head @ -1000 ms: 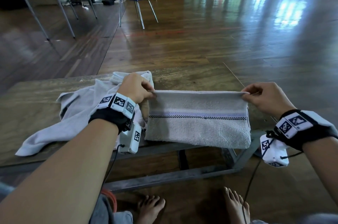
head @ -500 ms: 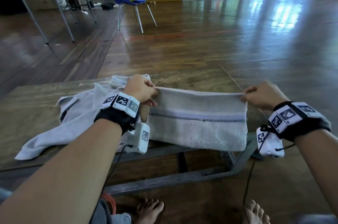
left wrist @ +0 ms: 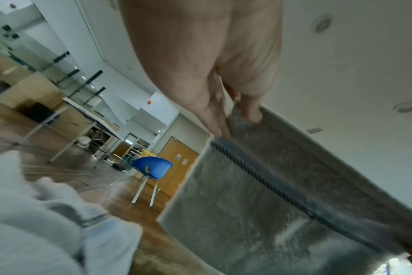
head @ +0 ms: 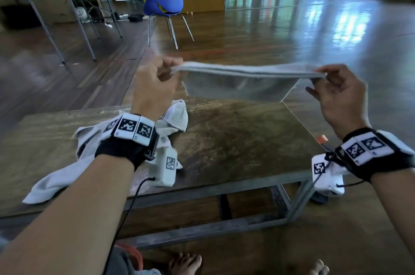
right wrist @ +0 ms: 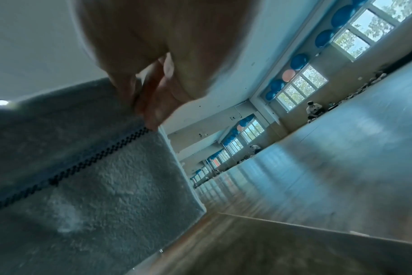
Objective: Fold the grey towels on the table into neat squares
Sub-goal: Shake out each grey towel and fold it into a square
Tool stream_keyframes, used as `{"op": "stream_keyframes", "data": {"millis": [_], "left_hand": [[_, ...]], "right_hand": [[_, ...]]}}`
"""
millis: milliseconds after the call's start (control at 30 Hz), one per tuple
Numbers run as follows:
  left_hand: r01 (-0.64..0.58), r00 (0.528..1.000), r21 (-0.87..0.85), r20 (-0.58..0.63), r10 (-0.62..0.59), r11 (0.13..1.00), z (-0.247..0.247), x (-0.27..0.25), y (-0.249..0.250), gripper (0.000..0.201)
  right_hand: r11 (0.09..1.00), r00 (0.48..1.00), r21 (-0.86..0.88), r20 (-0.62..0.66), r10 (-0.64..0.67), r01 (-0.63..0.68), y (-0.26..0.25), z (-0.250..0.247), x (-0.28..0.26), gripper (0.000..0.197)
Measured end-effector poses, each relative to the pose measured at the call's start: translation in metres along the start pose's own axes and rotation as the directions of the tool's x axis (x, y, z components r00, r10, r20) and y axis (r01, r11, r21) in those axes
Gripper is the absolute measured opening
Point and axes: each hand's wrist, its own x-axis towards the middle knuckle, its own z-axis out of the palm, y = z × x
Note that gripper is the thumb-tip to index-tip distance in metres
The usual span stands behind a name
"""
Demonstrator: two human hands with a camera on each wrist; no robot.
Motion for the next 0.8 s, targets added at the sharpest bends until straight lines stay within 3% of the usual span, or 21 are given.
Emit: {"op": "stream_keyframes", "data": {"millis": [67,133,200,267,300,367,433,533,600,633,733,800], "left_hand": [[0.105,0.978,0.139,0.163,-0.127,0.985,-0.004,-0.012,-0.017,0.015],[0.157,0.897,0.284,0.359,-0.256,0.946,-0.008,-0.025,-0.035,0.014],[0.154,0.774,0.391,0.522,-0.357,0.907,-0.009,-0.036,-0.051,0.02],[0.206,0.607,0.455,0.635,-0.478,0.867,-0.007,-0.046,-0.062,0.023],[0.206,0.517,0.506,0.67,-0.532,0.838,-0.006,-0.049,-0.065,0.024],[0.208,0.353,0.581,0.706,-0.615,0.787,-0.004,-0.05,-0.067,0.026],[0.28,0.227,0.597,0.719,-0.656,0.752,-0.002,-0.048,-0.067,0.026],[0.316,0.136,0.644,0.696,-0.705,0.696,-0.002,-0.043,-0.066,0.022],[0.316,0.159,0.643,0.69,-0.707,0.698,-0.001,-0.043,-0.065,0.019],[0.317,0.214,0.619,0.692,-0.689,0.719,0.0,-0.044,-0.066,0.019],[0.256,0.511,0.511,0.649,-0.564,0.82,0.008,-0.05,-0.069,0.02],[0.253,0.659,0.447,0.57,-0.491,0.858,0.017,-0.051,-0.072,0.02]], "right_hand": [[0.965,0.989,-0.256,0.11,0.095,-0.064,0.007,-0.011,-0.012,0.019],[0.818,0.929,-0.574,0.295,0.222,-0.013,0.015,-0.025,-0.022,0.011],[0.749,0.788,-0.661,0.479,0.387,0.034,0.02,-0.035,-0.034,0.005],[0.74,0.612,-0.671,0.567,0.551,-0.044,0.022,-0.042,-0.044,0.005],[0.732,0.563,-0.678,0.577,0.592,-0.074,0.023,-0.044,-0.047,0.009],[0.719,0.547,-0.688,0.566,0.617,-0.099,0.027,-0.047,-0.048,0.015],[0.707,0.539,-0.7,0.56,0.63,-0.099,0.029,-0.046,-0.046,0.018],[0.704,0.461,-0.699,0.587,0.666,-0.127,0.029,-0.042,-0.041,0.021],[0.697,0.43,-0.703,0.591,0.682,-0.14,0.03,-0.042,-0.04,0.023],[0.695,0.437,-0.704,0.585,0.683,-0.144,0.031,-0.043,-0.04,0.023],[0.705,0.537,-0.693,0.54,0.648,-0.154,0.034,-0.046,-0.041,0.013],[0.712,0.633,-0.69,0.494,0.596,-0.131,0.038,-0.048,-0.042,0.011]]}}
